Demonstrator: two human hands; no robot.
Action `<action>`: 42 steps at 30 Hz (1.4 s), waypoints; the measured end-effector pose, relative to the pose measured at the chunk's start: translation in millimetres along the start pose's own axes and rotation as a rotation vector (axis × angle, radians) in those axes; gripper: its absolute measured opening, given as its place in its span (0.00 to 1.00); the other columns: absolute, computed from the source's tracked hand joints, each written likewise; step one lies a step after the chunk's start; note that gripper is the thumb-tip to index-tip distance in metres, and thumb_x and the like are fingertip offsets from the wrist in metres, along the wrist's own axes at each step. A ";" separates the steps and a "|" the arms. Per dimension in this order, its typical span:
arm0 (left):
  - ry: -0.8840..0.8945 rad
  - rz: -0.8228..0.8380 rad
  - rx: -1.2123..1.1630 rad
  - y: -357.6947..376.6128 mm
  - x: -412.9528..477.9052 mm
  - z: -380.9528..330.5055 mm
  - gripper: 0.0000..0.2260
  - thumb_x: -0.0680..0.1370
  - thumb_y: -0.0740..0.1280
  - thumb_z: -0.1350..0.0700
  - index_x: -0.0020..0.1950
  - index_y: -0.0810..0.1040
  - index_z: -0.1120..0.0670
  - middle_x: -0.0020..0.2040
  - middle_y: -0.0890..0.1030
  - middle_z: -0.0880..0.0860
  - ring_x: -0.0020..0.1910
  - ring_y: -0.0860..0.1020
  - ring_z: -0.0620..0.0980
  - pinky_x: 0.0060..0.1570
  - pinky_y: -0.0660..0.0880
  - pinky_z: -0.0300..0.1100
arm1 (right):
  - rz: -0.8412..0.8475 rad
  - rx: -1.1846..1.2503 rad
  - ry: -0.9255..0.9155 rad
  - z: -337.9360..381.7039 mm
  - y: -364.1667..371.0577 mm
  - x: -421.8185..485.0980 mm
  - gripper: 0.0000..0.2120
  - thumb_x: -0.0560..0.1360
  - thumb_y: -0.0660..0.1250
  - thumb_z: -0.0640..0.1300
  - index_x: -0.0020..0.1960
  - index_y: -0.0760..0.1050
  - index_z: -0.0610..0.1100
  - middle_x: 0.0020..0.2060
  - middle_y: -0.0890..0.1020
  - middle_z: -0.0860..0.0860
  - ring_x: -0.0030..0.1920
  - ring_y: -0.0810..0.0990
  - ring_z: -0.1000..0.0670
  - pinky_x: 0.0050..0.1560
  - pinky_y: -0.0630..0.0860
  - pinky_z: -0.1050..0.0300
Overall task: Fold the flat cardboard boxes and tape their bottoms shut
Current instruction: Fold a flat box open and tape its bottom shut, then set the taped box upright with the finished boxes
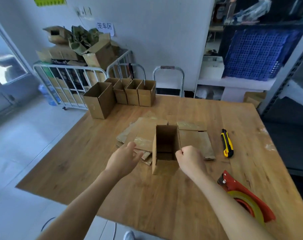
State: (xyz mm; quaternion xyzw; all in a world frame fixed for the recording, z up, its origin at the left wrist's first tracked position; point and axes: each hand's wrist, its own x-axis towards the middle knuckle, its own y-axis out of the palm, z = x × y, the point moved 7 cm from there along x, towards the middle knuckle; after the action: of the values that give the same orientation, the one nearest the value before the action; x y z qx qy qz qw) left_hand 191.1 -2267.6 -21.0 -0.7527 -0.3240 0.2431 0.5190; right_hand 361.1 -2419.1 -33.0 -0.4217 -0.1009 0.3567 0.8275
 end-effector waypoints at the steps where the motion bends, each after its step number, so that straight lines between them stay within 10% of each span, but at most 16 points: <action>1: 0.012 -0.012 0.024 -5.3 5.2 4.6 0.21 0.80 0.59 0.42 0.68 0.68 0.52 0.59 0.77 0.50 0.54 0.76 0.49 0.50 0.75 0.42 | 0.004 0.023 -0.011 6.8 2.1 5.6 0.19 0.80 0.57 0.41 0.30 0.67 0.40 0.27 0.72 0.46 0.31 0.80 0.47 0.25 0.68 0.63; 24: 0.229 -0.075 0.283 -88.1 236.2 200.8 0.13 0.79 0.62 0.43 0.58 0.72 0.50 0.52 0.76 0.46 0.50 0.75 0.44 0.47 0.75 0.35 | -0.048 0.090 0.123 238.6 141.1 244.0 0.14 0.80 0.60 0.42 0.37 0.74 0.40 0.39 0.80 0.44 0.38 0.83 0.44 0.39 0.82 0.54; 42: 0.306 0.008 0.288 -39.6 286.6 265.6 0.13 0.80 0.60 0.47 0.62 0.72 0.51 0.56 0.77 0.48 0.55 0.75 0.47 0.51 0.75 0.39 | -0.007 0.053 0.188 280.7 232.2 350.6 0.10 0.81 0.59 0.40 0.49 0.78 0.36 0.46 0.82 0.42 0.43 0.83 0.42 0.43 0.81 0.54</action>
State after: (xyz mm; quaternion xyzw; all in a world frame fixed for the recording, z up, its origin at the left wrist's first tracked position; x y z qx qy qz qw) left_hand 187.9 -1879.9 -83.5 -0.7001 -0.2002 0.1720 0.6635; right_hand 366.7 -1916.1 -83.6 -0.4311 -0.0150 0.3152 0.8453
